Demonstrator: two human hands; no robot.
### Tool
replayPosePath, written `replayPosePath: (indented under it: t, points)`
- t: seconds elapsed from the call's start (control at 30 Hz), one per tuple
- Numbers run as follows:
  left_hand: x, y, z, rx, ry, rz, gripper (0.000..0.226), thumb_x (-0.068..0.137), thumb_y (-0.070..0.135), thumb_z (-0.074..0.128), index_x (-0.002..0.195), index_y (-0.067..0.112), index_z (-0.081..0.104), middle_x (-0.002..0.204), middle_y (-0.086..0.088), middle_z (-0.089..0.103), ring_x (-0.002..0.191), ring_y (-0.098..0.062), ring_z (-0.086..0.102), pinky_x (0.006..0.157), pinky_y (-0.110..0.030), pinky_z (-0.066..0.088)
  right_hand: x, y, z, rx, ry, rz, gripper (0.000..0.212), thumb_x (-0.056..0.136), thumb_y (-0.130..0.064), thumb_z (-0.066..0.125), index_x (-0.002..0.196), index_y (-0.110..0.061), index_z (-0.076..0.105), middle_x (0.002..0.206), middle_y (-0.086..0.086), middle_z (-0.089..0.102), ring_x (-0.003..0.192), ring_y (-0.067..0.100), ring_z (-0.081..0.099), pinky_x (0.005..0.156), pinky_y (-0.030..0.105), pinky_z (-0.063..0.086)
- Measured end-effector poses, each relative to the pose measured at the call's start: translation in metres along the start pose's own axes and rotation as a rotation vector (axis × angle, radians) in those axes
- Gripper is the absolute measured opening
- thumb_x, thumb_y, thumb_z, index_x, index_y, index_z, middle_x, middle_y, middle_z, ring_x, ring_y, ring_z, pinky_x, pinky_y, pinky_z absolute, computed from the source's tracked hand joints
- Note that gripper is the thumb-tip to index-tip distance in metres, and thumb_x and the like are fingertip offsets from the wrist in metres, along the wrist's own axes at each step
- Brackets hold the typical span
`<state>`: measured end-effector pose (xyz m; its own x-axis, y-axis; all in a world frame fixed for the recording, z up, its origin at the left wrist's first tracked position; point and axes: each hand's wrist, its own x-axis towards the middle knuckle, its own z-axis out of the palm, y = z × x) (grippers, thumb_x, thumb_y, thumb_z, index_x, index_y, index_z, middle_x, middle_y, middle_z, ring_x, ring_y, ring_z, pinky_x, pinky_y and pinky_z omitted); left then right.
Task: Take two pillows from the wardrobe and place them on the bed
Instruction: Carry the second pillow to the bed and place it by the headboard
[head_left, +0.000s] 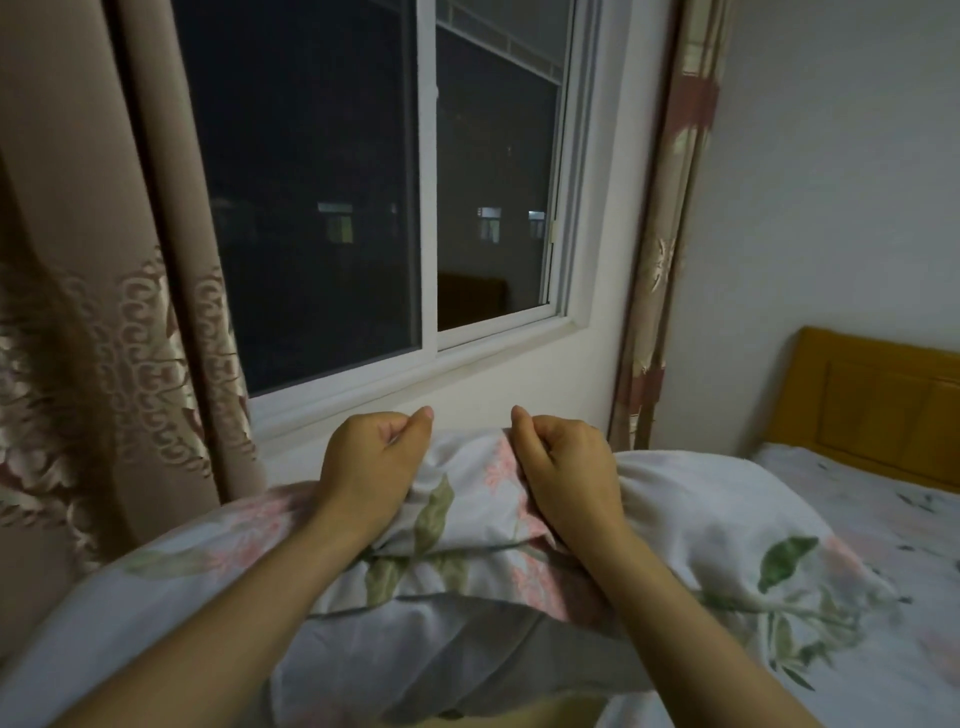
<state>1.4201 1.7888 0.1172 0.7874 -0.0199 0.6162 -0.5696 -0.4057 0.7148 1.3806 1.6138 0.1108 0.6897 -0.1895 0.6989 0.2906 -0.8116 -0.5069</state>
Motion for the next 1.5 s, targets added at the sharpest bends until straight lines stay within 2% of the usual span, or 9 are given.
replayPosePath:
  t: [0.27,0.47,0.53,0.7,0.8,0.97,1.17,1.3,1.5]
  points:
    - [0.075,-0.058,0.058,-0.106,-0.128,0.021,0.053,0.089,0.029,0.057,0.046,0.014,0.031,0.048,-0.006,0.024,0.045,-0.013,0.025,0.052,-0.030,0.027,0.052,0.050,0.046,-0.129,0.051,0.060,0.053,0.093,-0.039,0.041,0.045,-0.020,0.028,0.039,-0.003,0.033,0.041,0.013,0.034,0.050,0.035,0.026]
    - [0.145,-0.103,0.096,-0.213,-0.248,0.055,0.052,0.088,0.029,0.057,0.045,0.014,0.031,0.049,-0.007,0.025,0.049,-0.019,0.027,0.053,-0.031,0.028,0.096,0.077,0.089,-0.231,0.142,0.142,0.055,0.093,-0.040,0.042,0.043,-0.021,0.028,0.039,-0.004,0.035,0.040,0.012,0.037,0.044,0.017,0.024]
    - [0.167,-0.113,0.110,-0.237,-0.289,0.069,0.054,0.089,0.028,0.056,0.044,0.014,0.030,0.047,-0.005,0.025,0.048,-0.018,0.027,0.052,-0.030,0.028,0.111,0.086,0.101,-0.252,0.172,0.183,0.052,0.090,-0.044,0.037,0.045,-0.019,0.035,0.042,-0.002,0.042,0.042,0.015,0.039,0.047,0.028,0.030]
    - [0.211,-0.137,0.147,-0.291,-0.378,0.107,0.057,0.089,0.028,0.057,0.041,0.017,0.027,0.036,0.005,0.021,0.041,-0.010,0.023,0.047,-0.027,0.025,0.136,0.110,0.124,-0.290,0.245,0.269,0.055,0.090,-0.045,0.037,0.052,-0.010,0.054,0.047,0.001,0.055,0.045,0.019,0.050,0.052,0.038,0.045]
    - [0.231,-0.149,0.177,-0.328,-0.438,0.131,0.058,0.089,0.026,0.057,0.040,0.019,0.026,0.033,0.003,0.022,0.038,-0.011,0.026,0.043,-0.022,0.022,0.151,0.131,0.131,-0.368,0.266,0.291,0.052,0.092,-0.042,0.038,0.049,-0.015,0.048,0.045,-0.003,0.049,0.044,0.017,0.046,0.050,0.036,0.042]
    - [0.257,-0.160,0.238,-0.366,-0.509,0.127,0.058,0.088,0.028,0.057,0.041,0.017,0.025,0.036,0.003,0.022,0.041,-0.012,0.025,0.046,-0.027,0.024,0.171,0.176,0.132,-0.406,0.281,0.353,0.051,0.096,-0.036,0.043,0.050,-0.015,0.053,0.044,-0.004,0.051,0.042,0.013,0.046,0.050,0.034,0.042]
    - [0.297,-0.155,0.333,-0.400,-0.546,0.174,0.057,0.088,0.028,0.058,0.043,0.016,0.025,0.044,0.003,0.021,0.044,-0.013,0.022,0.050,-0.029,0.025,0.213,0.250,0.118,-0.487,0.318,0.397,0.056,0.095,-0.032,0.046,0.042,-0.028,0.029,0.038,-0.009,0.033,0.037,0.007,0.033,0.045,0.018,0.022]
    - [0.328,-0.143,0.395,-0.430,-0.552,0.205,0.054,0.087,0.035,0.055,0.045,0.016,0.027,0.047,-0.001,0.022,0.045,-0.013,0.021,0.048,-0.029,0.023,0.248,0.301,0.102,-0.522,0.334,0.406,0.056,0.095,-0.032,0.046,0.043,-0.027,0.028,0.038,-0.008,0.033,0.038,0.007,0.033,0.044,0.019,0.021]
    - [0.361,-0.146,0.476,-0.454,-0.605,0.194,0.057,0.088,0.027,0.058,0.042,0.016,0.026,0.036,0.002,0.024,0.041,-0.013,0.026,0.047,-0.029,0.023,0.286,0.369,0.096,-0.554,0.323,0.449,0.054,0.096,-0.035,0.044,0.044,-0.026,0.032,0.041,-0.007,0.038,0.040,0.010,0.036,0.046,0.022,0.022]
